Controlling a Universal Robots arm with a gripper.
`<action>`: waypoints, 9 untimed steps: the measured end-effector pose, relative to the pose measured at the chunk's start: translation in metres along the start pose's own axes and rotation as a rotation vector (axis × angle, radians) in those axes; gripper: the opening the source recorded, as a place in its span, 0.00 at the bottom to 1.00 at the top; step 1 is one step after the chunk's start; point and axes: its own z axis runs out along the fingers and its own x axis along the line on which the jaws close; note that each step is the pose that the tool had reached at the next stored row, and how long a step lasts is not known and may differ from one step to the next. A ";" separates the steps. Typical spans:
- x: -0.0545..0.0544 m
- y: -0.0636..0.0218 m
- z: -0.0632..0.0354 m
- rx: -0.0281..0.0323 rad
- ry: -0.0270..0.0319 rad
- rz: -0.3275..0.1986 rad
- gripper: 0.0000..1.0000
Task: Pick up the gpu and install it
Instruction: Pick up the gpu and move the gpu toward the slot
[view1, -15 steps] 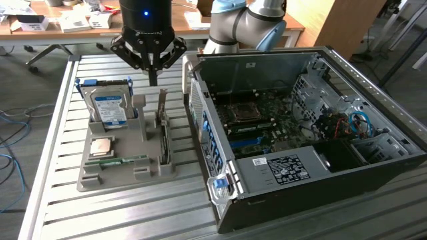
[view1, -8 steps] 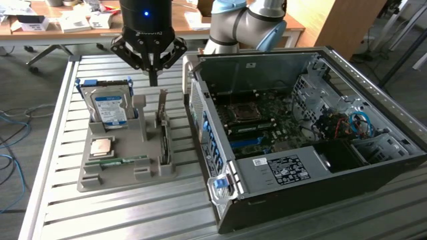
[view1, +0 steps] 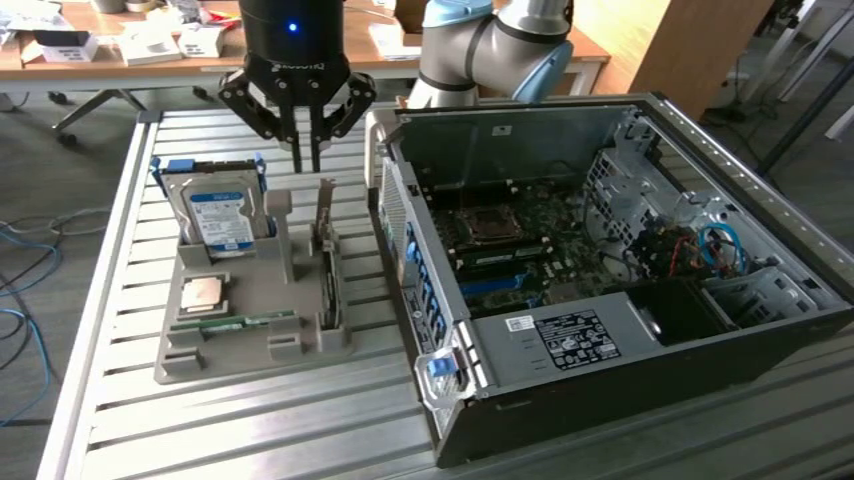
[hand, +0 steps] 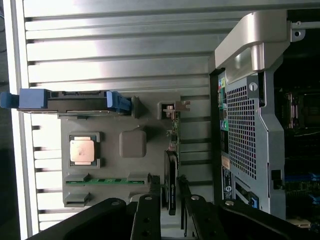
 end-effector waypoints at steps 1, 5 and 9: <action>0.000 0.0000 0.0000 0.0000 0.0000 0.000 0.29; 0.000 0.0000 0.0000 0.0000 0.0000 0.000 0.41; 0.000 -0.0043 -0.0002 -0.0018 0.0001 0.000 0.41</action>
